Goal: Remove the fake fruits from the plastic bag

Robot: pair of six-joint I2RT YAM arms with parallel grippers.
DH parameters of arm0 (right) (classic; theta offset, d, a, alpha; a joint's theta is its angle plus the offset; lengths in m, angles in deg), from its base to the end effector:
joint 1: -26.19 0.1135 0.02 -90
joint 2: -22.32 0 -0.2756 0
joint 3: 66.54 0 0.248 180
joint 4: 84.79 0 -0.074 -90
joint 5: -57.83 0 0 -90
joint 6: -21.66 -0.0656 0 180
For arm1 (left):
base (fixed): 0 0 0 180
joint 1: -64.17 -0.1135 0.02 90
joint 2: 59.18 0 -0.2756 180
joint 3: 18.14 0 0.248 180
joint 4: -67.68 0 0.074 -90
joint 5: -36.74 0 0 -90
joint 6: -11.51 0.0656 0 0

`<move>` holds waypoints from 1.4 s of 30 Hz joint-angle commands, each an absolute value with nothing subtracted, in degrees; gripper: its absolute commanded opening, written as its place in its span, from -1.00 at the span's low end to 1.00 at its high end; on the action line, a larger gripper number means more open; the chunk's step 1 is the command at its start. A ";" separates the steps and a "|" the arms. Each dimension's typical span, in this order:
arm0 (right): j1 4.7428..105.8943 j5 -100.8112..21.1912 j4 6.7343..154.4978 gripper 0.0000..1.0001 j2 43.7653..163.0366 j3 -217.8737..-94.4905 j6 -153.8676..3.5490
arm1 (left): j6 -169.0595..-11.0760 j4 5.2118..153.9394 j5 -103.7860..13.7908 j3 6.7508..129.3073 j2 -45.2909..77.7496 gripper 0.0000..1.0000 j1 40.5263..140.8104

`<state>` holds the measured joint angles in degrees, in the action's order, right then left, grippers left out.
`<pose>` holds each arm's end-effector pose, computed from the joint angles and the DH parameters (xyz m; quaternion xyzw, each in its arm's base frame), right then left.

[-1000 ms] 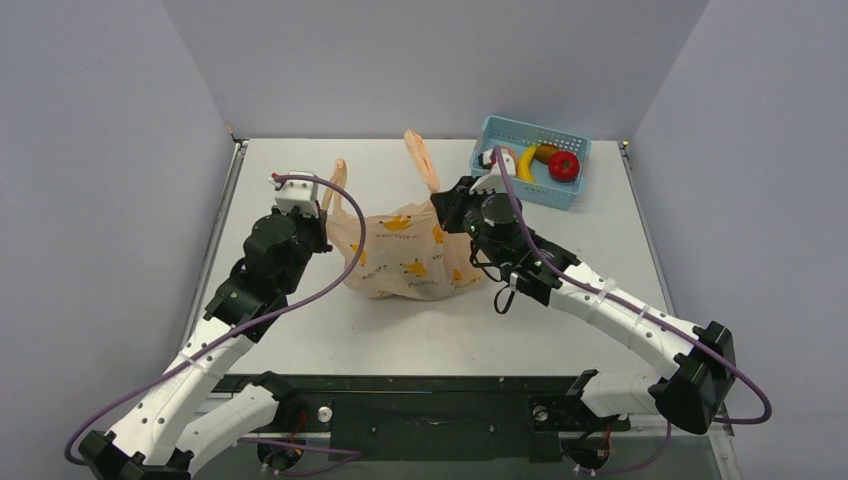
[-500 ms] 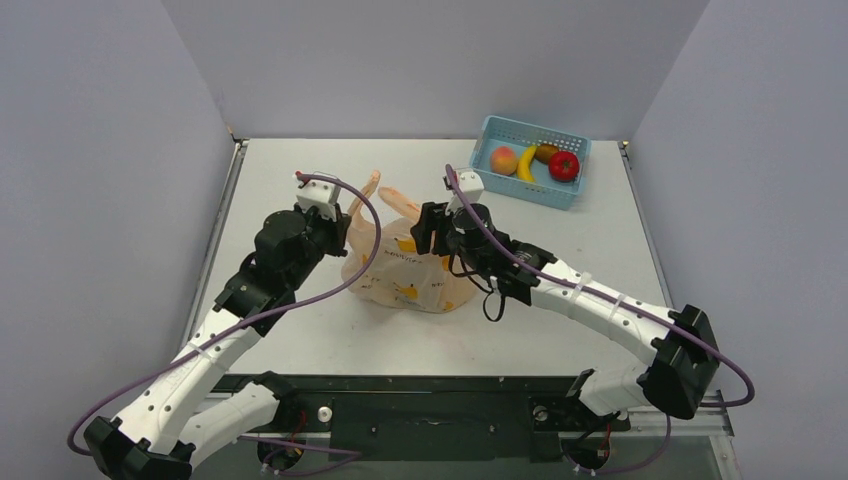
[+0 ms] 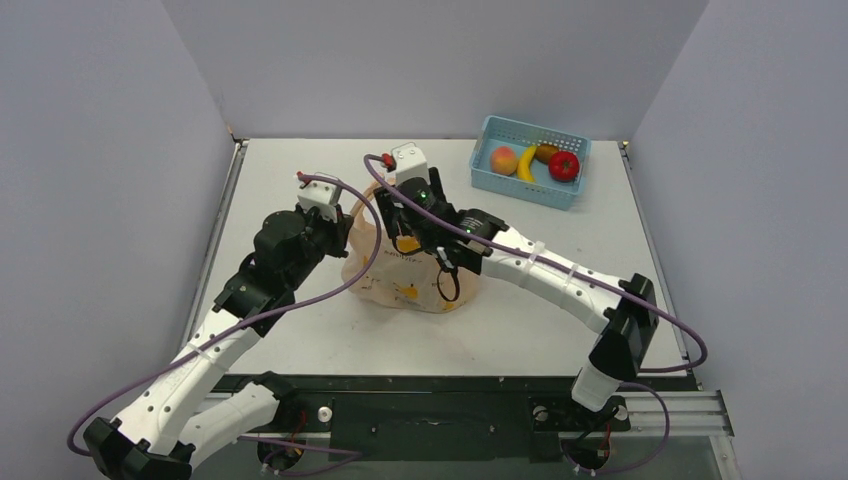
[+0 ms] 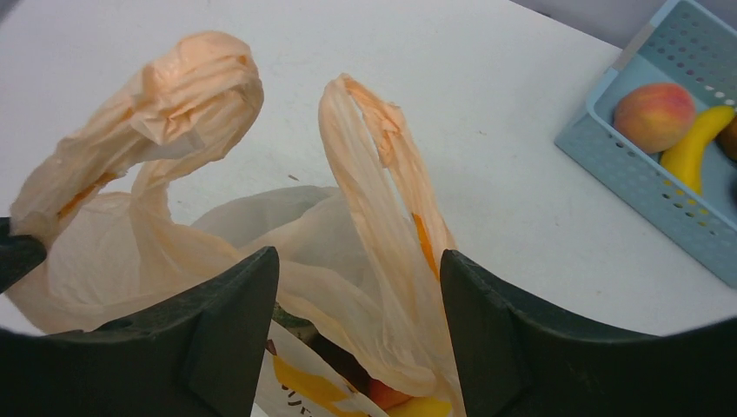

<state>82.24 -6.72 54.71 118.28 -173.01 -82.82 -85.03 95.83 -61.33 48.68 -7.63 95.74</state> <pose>0.2512 0.3226 0.3663 -0.1968 0.8288 0.1259 0.5084 0.1951 -0.1091 0.3637 0.1262 0.7710 -0.1510 0.6057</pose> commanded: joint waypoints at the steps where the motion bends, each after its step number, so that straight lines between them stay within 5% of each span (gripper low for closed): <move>1: 82.70 2.94 45.73 0.21 123.93 -181.92 -78.73 | -84.20 92.69 -60.79 48.98 -9.53 -1.00 95.99; 5: 82.16 5.92 44.08 -0.04 126.82 -184.92 -79.52 | -84.20 93.02 -60.71 49.41 -9.36 -1.00 96.02; 12: 80.10 5.92 44.59 -0.01 128.22 -184.49 -81.48 | -84.54 92.49 -60.13 49.04 -9.90 -1.00 96.07; 21: 80.17 11.61 46.67 -0.96 123.49 -180.44 -83.48 | -84.47 92.73 -60.74 49.08 -8.98 -1.00 96.60; 25: 80.18 11.10 53.78 -1.00 115.56 -172.85 -85.70 | -84.22 92.92 -61.33 49.04 -8.85 -1.00 96.96; 28: 79.76 5.32 61.41 -1.00 106.89 -163.34 -87.72 | -84.93 92.74 -61.44 48.99 -9.32 -0.38 97.08; 36: 78.24 -3.96 70.38 -1.00 98.01 -153.05 -96.06 | -92.53 99.43 -61.07 52.93 -9.64 0.24 96.88; 38: 77.97 -4.69 70.38 -1.00 97.57 -152.41 -98.01 | -96.54 104.18 -60.84 55.18 -10.43 0.52 96.54; 39: 77.79 -5.16 70.22 -1.00 97.43 -151.93 -98.60 | -97.93 105.85 -60.03 56.92 -10.77 0.81 96.39; 42: 77.17 -7.75 70.27 -1.00 97.11 -151.92 -100.00 | -103.44 112.96 -58.81 59.69 -12.38 0.94 95.77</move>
